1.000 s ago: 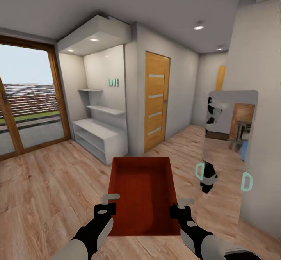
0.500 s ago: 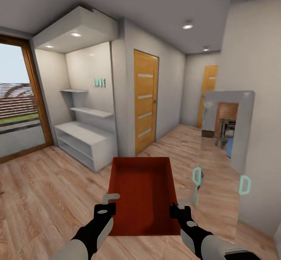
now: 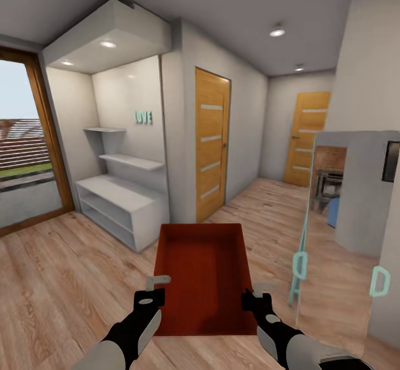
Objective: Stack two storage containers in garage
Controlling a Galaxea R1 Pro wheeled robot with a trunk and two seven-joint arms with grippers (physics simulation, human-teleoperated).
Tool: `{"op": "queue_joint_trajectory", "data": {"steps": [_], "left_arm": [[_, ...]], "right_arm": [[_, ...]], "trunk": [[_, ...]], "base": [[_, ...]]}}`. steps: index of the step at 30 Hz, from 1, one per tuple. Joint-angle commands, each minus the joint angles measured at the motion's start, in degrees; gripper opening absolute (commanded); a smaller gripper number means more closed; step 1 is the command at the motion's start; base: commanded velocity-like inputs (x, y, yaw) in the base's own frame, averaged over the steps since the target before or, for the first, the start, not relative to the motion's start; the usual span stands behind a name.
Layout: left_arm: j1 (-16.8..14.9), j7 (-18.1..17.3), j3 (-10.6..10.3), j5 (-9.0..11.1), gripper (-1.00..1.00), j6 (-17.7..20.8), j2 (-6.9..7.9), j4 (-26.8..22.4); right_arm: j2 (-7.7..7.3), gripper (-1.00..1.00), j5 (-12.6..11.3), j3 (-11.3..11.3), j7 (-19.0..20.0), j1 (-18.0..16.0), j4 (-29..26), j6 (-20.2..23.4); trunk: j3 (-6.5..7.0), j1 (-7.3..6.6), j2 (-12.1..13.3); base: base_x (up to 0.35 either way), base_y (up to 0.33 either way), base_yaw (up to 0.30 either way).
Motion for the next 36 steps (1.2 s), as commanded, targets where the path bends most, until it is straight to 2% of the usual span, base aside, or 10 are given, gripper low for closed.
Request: {"op": "queue_joint_trajectory", "data": {"steps": [1, 15, 36], "left_arm": [[-0.06, 0.39, -0.03, -0.15, -1.00, 0.24, 0.00, -0.43], [-0.06, 0.42, -0.03, -0.15, -1.00, 0.24, 0.00, -0.52], [-0.06, 0.42, -0.03, -0.15, -1.00, 0.20, 0.00, -0.52]], "right_arm": [[0.21, -1.00, 0.38, -0.63, 0.13, -0.02, 0.18, -0.04], [0.17, -1.00, 0.46, -0.63, 0.13, -0.05, 0.16, -0.05], [0.14, -1.00, 0.46, -0.63, 0.13, -0.05, 0.16, -0.04]], "trunk": [[-0.10, 0.05, -0.08], [-0.10, 0.05, -0.08], [-0.10, 0.05, -0.08]], "base": [[0.317, 0.180, 0.000], [0.317, 0.181, -0.017], [0.317, 0.181, -0.274]]}}
